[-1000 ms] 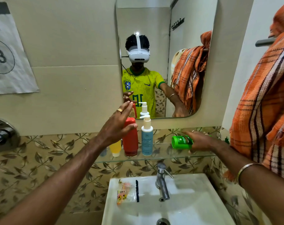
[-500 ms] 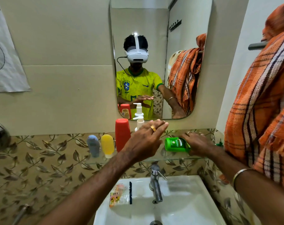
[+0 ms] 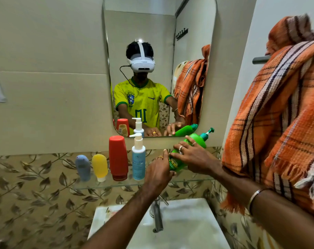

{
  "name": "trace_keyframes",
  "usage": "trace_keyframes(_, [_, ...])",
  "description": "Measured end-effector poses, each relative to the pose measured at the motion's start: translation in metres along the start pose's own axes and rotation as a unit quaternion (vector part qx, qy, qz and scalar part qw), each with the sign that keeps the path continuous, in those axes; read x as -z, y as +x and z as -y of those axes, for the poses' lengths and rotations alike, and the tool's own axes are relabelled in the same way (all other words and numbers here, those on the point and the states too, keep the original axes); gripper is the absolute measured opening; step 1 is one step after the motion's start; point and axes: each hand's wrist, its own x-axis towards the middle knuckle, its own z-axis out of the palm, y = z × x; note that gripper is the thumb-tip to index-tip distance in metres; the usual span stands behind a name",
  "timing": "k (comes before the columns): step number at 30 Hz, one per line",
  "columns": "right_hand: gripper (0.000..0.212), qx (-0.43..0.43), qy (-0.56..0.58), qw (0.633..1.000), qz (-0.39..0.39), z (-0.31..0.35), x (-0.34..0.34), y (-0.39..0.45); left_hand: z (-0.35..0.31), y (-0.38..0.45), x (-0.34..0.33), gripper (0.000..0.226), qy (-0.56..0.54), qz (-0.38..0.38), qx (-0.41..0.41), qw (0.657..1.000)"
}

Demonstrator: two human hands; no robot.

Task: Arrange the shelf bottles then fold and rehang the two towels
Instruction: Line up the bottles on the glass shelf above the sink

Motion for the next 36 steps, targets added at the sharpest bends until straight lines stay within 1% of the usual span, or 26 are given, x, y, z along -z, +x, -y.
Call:
trace_keyframes(3, [0.072, 0.039, -0.031, 0.998, -0.039, 0.001, 0.005, 0.0, 0.001, -0.004, -0.014, 0.079, -0.029, -0.052, 0.006, 0.998])
trace_keyframes(5, [0.069, 0.054, -0.043, 0.996, -0.058, -0.001, 0.007, -0.001, 0.0, -0.004, -0.016, 0.064, -0.057, -0.084, 0.006, 0.995])
trace_keyframes(7, [0.065, 0.06, -0.047, 0.994, -0.077, -0.004, 0.006, -0.004, -0.002, -0.005, -0.016, 0.052, -0.088, -0.109, 0.011, 0.99])
trace_keyframes(9, [0.065, 0.049, -0.042, 0.993, -0.096, -0.005, 0.006, -0.006, -0.004, -0.008, -0.02, 0.048, -0.123, -0.129, 0.03, 0.984])
trace_keyframes(11, [0.072, 0.012, -0.018, 0.994, -0.108, -0.001, 0.009, -0.008, -0.002, -0.01, -0.026, 0.049, -0.156, -0.142, 0.053, 0.976])
trace_keyframes(14, [0.09, -0.093, 0.055, 0.983, -0.148, 0.008, 0.017, -0.011, -0.002, -0.012, -0.035, 0.054, -0.18, -0.149, 0.085, 0.969])
trace_keyframes(16, [0.105, -0.162, 0.112, 0.963, -0.184, 0.017, 0.018, -0.013, -0.003, -0.014, -0.037, 0.057, -0.197, -0.16, 0.102, 0.962])
trace_keyframes(19, [0.12, -0.207, 0.196, 0.935, -0.213, 0.035, 0.013, -0.012, -0.003, -0.018, -0.042, 0.055, -0.21, -0.177, 0.117, 0.955])
trace_keyframes(21, [0.126, -0.249, 0.282, 0.902, -0.214, 0.047, 0.012, -0.008, -0.002, -0.02, -0.046, 0.054, -0.211, -0.184, 0.125, 0.952])
trace_keyframes(23, [0.129, -0.295, 0.359, 0.864, -0.197, 0.055, 0.013, -0.003, -0.001, -0.021, -0.048, 0.055, -0.203, -0.194, 0.131, 0.951])
trace_keyframes(24, [0.13, -0.307, 0.386, 0.851, -0.181, 0.057, 0.014, 0.0, -0.001, -0.021, -0.049, 0.055, -0.197, -0.197, 0.134, 0.951])
trace_keyframes(26, [0.133, -0.313, 0.417, 0.838, -0.165, 0.061, 0.013, 0.003, -0.003, -0.021, -0.05, 0.057, -0.195, -0.202, 0.146, 0.949])
trace_keyframes(31, [0.127, -0.312, 0.475, 0.803, -0.179, 0.07, 0.01, 0.008, -0.003, -0.026, -0.058, 0.063, -0.194, -0.206, 0.166, 0.945])
trace_keyframes(36, [0.125, -0.311, 0.489, 0.794, -0.186, 0.07, 0.009, 0.01, -0.005, -0.026, -0.057, 0.07, -0.182, -0.195, 0.183, 0.946])
